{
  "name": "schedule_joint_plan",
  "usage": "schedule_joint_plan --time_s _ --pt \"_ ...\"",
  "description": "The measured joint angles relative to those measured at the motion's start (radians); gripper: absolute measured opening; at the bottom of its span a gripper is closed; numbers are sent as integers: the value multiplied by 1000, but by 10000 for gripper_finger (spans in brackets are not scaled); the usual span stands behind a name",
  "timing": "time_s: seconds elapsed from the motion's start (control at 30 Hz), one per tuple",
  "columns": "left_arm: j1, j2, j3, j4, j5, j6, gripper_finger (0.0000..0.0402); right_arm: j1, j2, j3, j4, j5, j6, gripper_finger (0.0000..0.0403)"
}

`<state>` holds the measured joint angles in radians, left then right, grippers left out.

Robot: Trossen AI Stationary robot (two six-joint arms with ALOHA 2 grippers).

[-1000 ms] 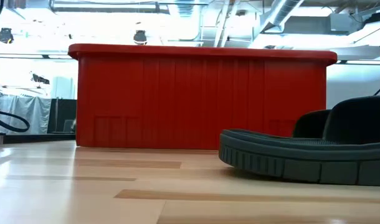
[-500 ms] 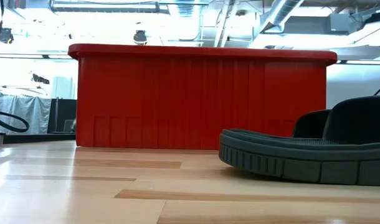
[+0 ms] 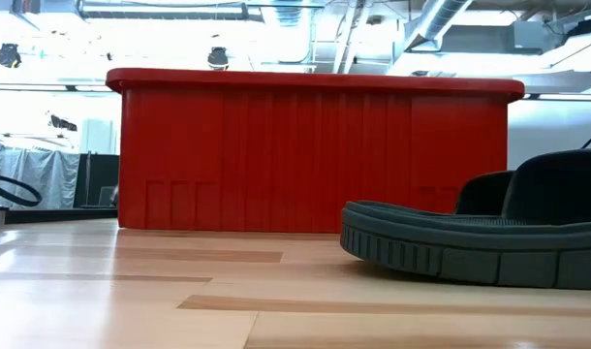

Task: Pick and place slides into bin
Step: Put the pink slide into the red bin

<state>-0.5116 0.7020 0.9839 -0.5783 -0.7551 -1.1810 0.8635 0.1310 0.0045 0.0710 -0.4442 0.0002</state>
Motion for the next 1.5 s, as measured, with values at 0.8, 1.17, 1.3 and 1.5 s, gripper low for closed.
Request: schedule_joint_plan --time_s 0.8,1.17,1.3,1.5 --pt "837 498 749 -653 482 93 0 0 0 0 0 0 0 166" --pt "984 714 793 -693 695 181 0 0 0 0 0 0 0 166" --pt "1004 748 793 -720 729 206 0 0 0 0 0 0 0 166" --pt "1061 758 793 -810 752 223 0 0 0 0 0 0 0 166"
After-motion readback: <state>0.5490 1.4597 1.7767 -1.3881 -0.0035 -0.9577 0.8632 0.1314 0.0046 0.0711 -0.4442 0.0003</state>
